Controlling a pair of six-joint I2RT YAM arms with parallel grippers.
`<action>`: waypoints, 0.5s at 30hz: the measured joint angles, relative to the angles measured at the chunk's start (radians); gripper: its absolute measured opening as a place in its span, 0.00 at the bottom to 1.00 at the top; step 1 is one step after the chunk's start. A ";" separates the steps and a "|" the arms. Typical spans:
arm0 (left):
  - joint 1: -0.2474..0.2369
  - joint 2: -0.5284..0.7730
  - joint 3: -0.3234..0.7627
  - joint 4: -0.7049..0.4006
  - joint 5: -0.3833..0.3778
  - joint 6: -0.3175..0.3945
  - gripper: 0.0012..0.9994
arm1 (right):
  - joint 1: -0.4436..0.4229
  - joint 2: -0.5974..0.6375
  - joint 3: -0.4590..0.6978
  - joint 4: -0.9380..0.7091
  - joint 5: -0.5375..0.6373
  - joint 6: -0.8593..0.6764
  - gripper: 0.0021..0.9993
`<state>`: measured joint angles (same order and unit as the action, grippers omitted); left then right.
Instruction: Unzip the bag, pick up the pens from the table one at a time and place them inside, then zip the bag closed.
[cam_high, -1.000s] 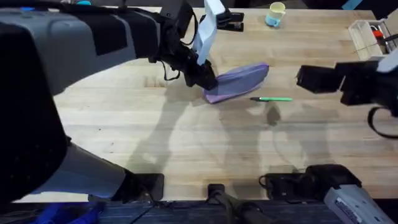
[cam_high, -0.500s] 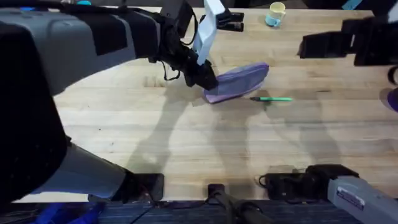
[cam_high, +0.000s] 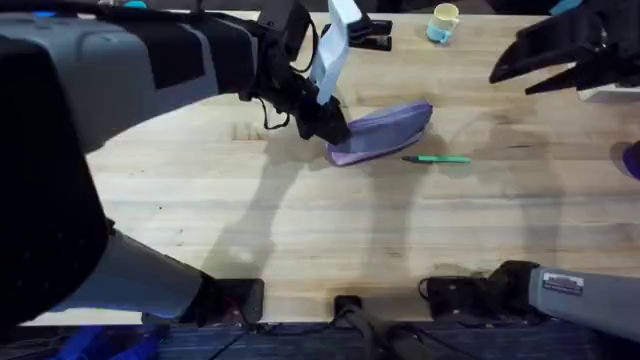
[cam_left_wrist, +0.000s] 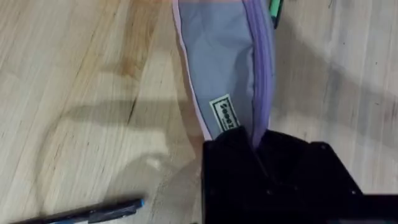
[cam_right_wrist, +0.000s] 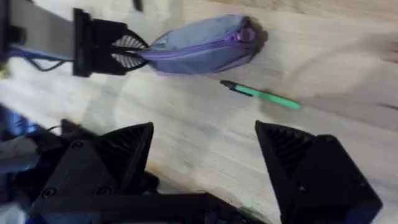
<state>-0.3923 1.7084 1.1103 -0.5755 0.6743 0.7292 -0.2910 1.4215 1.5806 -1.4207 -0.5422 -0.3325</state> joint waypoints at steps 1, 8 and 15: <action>0.000 0.000 0.000 0.000 0.000 0.000 0.04 | -0.024 0.011 0.000 -0.012 -0.031 -0.035 1.00; 0.000 0.000 0.000 0.000 0.000 0.000 0.04 | -0.132 0.071 0.000 -0.009 -0.151 -0.272 1.00; 0.000 0.000 0.000 0.000 0.000 0.000 0.04 | -0.135 0.156 0.001 0.195 -0.158 -0.374 1.00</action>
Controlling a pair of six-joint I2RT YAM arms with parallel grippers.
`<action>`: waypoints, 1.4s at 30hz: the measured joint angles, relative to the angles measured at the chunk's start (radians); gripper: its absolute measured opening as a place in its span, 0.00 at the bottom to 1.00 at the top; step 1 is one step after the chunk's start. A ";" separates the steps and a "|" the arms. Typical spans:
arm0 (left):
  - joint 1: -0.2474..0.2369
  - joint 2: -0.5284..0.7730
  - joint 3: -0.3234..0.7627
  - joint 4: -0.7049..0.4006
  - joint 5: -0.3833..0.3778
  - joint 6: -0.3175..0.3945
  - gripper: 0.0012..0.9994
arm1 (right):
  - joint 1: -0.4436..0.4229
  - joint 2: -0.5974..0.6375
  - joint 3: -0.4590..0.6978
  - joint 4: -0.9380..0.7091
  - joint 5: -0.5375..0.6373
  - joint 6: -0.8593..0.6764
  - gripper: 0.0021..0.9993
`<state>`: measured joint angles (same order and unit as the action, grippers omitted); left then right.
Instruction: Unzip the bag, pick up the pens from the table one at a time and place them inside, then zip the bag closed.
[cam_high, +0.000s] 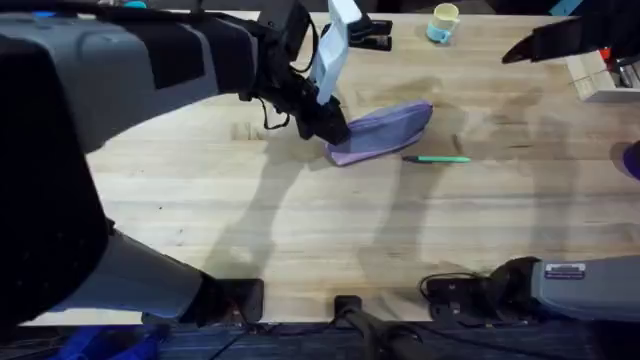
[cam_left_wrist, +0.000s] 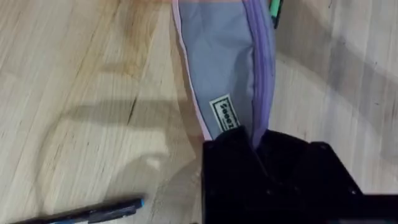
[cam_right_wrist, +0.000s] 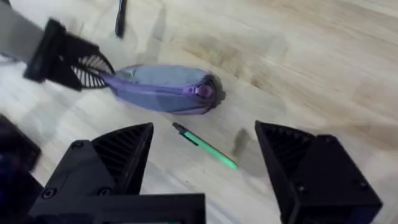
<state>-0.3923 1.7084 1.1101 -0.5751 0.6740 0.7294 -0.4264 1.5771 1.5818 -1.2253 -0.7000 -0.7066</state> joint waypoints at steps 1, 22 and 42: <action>0.000 0.000 0.000 0.000 0.000 0.000 0.04 | 0.004 0.008 0.000 -0.005 0.000 -0.026 1.00; 0.000 0.000 0.000 -0.001 0.000 0.000 0.04 | 0.022 0.049 0.000 -0.065 -0.078 -1.086 1.00; 0.000 0.000 0.000 -0.001 0.000 0.000 0.04 | 0.048 0.049 0.000 -0.168 -0.033 -0.895 1.00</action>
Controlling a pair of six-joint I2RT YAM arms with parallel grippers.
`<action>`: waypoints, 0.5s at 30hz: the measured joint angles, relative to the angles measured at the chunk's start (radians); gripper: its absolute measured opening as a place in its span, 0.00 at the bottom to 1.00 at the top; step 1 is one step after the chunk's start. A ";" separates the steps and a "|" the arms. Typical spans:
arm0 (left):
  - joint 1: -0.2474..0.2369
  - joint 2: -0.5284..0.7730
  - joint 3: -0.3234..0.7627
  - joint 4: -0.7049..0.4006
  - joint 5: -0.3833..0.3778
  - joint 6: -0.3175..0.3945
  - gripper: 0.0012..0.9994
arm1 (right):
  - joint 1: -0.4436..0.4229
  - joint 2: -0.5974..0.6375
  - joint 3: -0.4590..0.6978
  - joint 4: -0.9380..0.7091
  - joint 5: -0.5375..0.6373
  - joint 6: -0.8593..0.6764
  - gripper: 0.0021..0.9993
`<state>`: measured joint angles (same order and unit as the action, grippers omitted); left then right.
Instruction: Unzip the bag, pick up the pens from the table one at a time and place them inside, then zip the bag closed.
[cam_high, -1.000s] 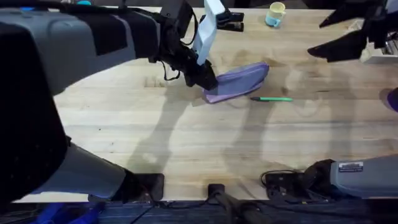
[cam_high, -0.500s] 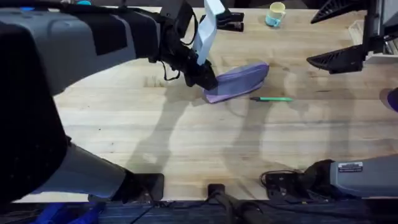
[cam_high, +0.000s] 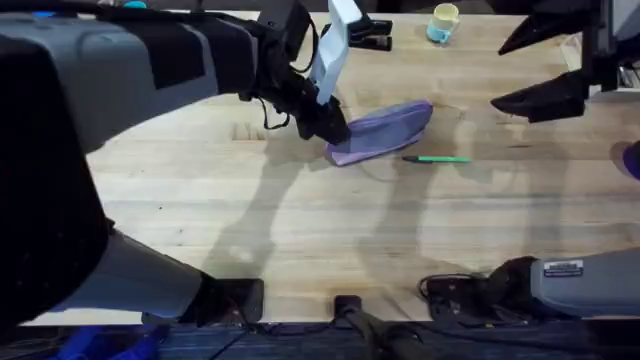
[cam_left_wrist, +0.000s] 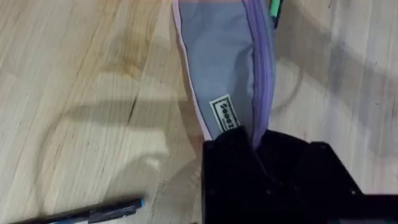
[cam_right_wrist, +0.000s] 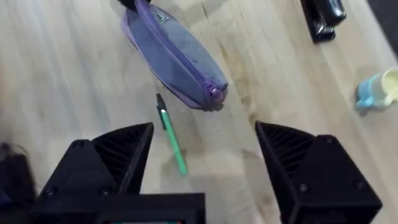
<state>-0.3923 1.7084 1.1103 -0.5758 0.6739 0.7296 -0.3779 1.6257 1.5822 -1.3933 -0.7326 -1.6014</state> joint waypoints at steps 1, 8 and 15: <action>0.000 0.000 0.000 0.000 0.000 0.000 0.04 | 0.000 0.000 0.000 0.000 0.000 0.033 1.00; 0.000 0.000 0.000 0.000 0.000 0.000 0.04 | 0.000 0.009 0.001 0.012 -0.012 0.240 1.00; 0.000 0.000 0.000 0.000 0.000 0.000 0.04 | 0.000 0.112 0.002 0.013 -0.137 0.342 0.87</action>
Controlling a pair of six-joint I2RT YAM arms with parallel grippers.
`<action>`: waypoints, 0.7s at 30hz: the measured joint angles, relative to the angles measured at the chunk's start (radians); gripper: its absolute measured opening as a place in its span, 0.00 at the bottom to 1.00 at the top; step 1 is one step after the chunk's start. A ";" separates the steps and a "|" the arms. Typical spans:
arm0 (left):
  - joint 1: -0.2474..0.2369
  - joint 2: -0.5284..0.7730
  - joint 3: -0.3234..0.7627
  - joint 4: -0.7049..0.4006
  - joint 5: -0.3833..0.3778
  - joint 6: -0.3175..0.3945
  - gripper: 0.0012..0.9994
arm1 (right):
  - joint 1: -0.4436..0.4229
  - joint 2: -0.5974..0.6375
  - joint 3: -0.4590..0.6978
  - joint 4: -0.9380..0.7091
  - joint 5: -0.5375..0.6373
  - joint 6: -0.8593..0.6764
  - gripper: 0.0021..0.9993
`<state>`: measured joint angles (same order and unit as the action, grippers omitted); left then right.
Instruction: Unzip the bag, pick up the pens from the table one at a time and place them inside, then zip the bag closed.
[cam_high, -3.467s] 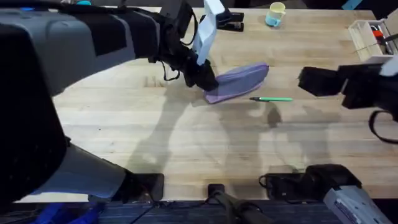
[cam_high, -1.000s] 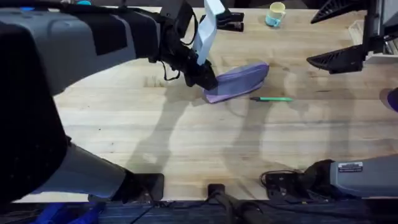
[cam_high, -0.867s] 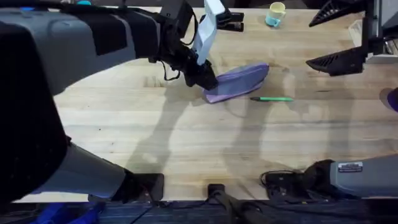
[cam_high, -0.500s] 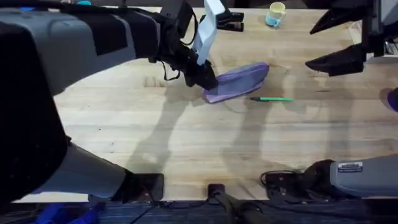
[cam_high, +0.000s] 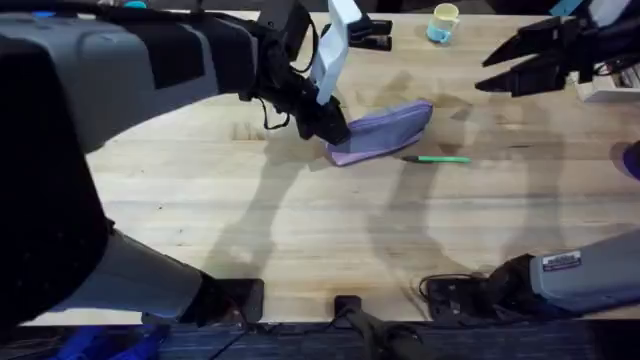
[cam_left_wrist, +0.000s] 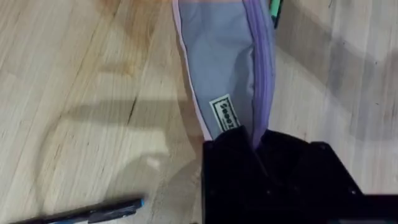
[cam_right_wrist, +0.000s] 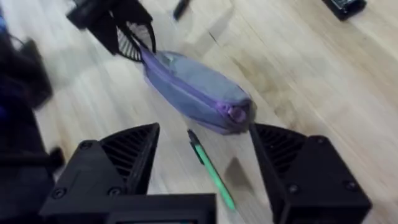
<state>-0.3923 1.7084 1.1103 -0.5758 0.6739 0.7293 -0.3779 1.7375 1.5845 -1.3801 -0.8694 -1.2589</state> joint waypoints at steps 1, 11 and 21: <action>0.000 0.000 0.000 0.000 0.000 0.000 0.04 | 0.000 0.016 0.000 0.000 -0.019 0.010 0.88; 0.000 0.000 0.000 0.000 0.000 0.000 0.04 | 0.002 0.071 0.001 0.008 -0.053 0.041 1.00; 0.000 0.000 0.000 0.000 0.000 0.000 0.04 | 0.025 0.235 0.001 0.002 -0.036 0.048 1.00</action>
<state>-0.3923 1.7084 1.1100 -0.5758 0.6739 0.7293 -0.3532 1.9730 1.5852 -1.3776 -0.9058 -1.2110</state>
